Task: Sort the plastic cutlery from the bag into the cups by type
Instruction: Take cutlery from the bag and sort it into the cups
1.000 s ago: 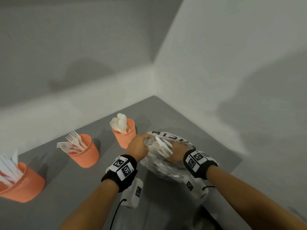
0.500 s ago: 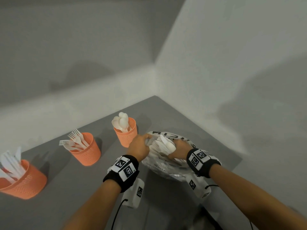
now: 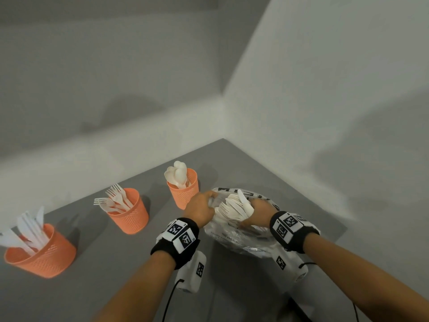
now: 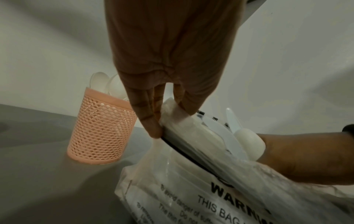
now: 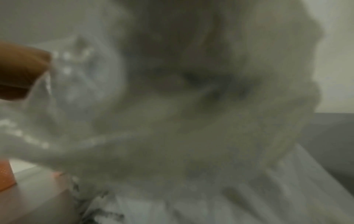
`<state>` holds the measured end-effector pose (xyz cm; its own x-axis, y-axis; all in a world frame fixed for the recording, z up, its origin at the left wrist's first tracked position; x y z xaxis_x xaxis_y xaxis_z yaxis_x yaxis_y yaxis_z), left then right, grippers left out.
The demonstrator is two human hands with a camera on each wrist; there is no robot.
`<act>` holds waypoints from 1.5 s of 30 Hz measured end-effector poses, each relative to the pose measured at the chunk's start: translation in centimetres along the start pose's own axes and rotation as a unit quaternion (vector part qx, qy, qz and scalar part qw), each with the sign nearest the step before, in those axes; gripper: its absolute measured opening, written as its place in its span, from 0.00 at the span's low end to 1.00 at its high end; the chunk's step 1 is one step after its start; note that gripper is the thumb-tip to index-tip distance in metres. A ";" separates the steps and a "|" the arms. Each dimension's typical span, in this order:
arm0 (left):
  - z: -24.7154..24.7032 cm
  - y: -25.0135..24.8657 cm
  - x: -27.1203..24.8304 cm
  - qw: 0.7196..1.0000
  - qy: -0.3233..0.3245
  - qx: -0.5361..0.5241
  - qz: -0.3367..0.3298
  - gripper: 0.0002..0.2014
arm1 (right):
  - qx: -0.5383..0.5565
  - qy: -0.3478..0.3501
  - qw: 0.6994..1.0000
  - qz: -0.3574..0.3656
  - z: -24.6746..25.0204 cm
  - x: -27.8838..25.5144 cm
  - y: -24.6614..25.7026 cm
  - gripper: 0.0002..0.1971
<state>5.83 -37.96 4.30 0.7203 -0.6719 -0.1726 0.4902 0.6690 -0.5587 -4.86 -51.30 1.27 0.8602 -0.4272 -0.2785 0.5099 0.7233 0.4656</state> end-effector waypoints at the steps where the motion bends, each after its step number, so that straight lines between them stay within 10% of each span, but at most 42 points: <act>1: -0.1 0.0 0.1 1.000 0.000 -0.001 0.001 0.25 | -0.003 -0.004 1.000 0.001 0.0 -0.1 0.0 0.29; 32: -0.1 0.2 0.1 0.999 0.018 -0.010 -0.039 0.20 | 0.123 -0.055 0.987 0.090 2.4 0.1 2.7 0.15; 35: 0.8 -0.2 0.1 0.995 -0.066 -0.044 -0.058 0.14 | 0.181 -0.099 0.973 0.108 3.3 0.2 3.3 0.17; 39: 3.2 -0.4 -1.1 0.928 -0.196 -0.317 -0.013 0.08 | 0.374 -0.187 0.906 0.072 6.0 0.2 4.5 0.14; 45: 1.0 0.3 -3.5 0.764 0.012 -0.620 0.179 0.13 | 0.523 -0.214 0.821 0.078 8.2 0.0 9.2 0.11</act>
<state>3.89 -35.09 5.52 0.6833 -0.5316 -0.5005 -0.5881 0.0056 -0.8088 -0.11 -49.07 12.44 0.7233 -0.6869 0.0704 -0.0768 0.0214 0.9968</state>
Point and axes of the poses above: each hand's wrist, its own x-axis towards the middle knuckle, its own z-axis out of the back of the hand, y = z × x, the point moved 5 cm from there along x, towards the middle knuckle, and after that the axes turned 4 degrees about z, right-handed, at the moved point
